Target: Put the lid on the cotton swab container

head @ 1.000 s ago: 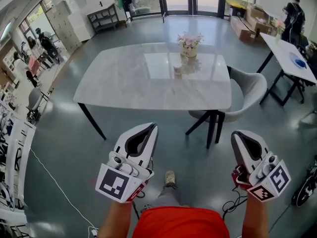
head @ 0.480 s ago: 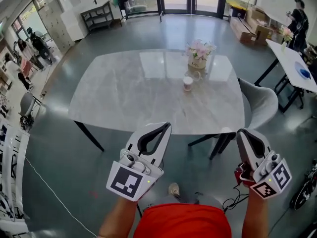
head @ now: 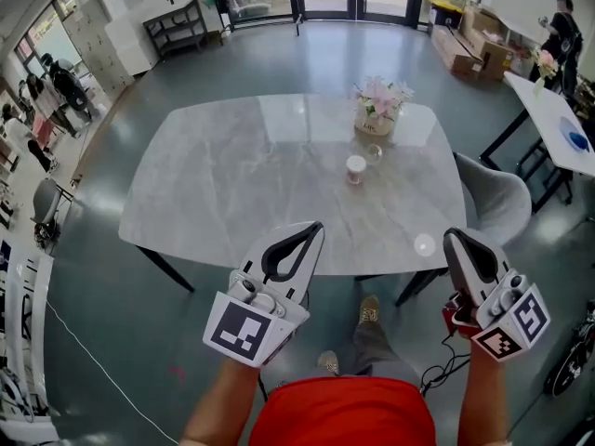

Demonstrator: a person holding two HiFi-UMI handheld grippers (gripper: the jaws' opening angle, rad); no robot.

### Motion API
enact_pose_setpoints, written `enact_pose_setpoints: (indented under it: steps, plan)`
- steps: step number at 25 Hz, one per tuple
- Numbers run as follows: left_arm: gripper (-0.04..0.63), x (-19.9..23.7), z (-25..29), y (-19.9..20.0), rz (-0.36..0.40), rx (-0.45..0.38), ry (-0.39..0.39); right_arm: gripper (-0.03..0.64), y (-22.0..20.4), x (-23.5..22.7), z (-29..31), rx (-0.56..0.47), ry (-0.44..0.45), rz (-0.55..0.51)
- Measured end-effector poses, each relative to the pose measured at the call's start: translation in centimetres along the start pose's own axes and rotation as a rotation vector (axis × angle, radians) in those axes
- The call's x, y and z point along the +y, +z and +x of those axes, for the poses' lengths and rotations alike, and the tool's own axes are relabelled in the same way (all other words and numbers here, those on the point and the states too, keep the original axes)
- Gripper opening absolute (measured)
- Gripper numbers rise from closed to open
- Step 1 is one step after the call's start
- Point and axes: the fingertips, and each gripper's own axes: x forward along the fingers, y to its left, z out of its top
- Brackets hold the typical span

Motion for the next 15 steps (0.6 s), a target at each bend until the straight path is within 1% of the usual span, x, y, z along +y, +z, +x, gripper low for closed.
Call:
enact_pose_setpoints:
  steps: [1, 2, 4, 6, 9, 12, 15]
  plan:
    - [0.010, 0.4, 0.5, 0.2, 0.006, -0.011, 0.003, -0.003, 0.1, -0.6, 0.5, 0.000, 0.004, 0.001]
    - [0.010, 0.7, 1.0, 0.0, 0.003, 0.004, 0.008, -0.003, 0.1, -1.3, 1.0, -0.001, 0.009, 0.001]
    - [0.010, 1.4, 1.9, -1.2, -0.015, 0.061, 0.020, -0.003, -0.1, -2.8, 2.2, 0.000, 0.019, 0.001]
    - [0.009, 2.1, 2.9, -2.2, -0.022, 0.082, 0.032, -0.003, -0.8, -4.4, 3.5, 0.003, 0.032, 0.004]
    - [0.011, 3.4, 4.7, -3.6, -0.015, 0.094, 0.050, -0.003, -1.8, -6.7, 5.4, 0.003, 0.051, 0.010]
    - [0.009, 5.2, 6.7, -4.1, 0.012, 0.081, 0.080, -0.003, -2.5, -9.1, 7.5, 0.013, 0.072, 0.021]
    - [0.009, 6.7, 8.6, -5.8, -0.014, 0.156, 0.101, -0.003, -3.6, -11.6, 9.5, 0.031, 0.094, 0.036]
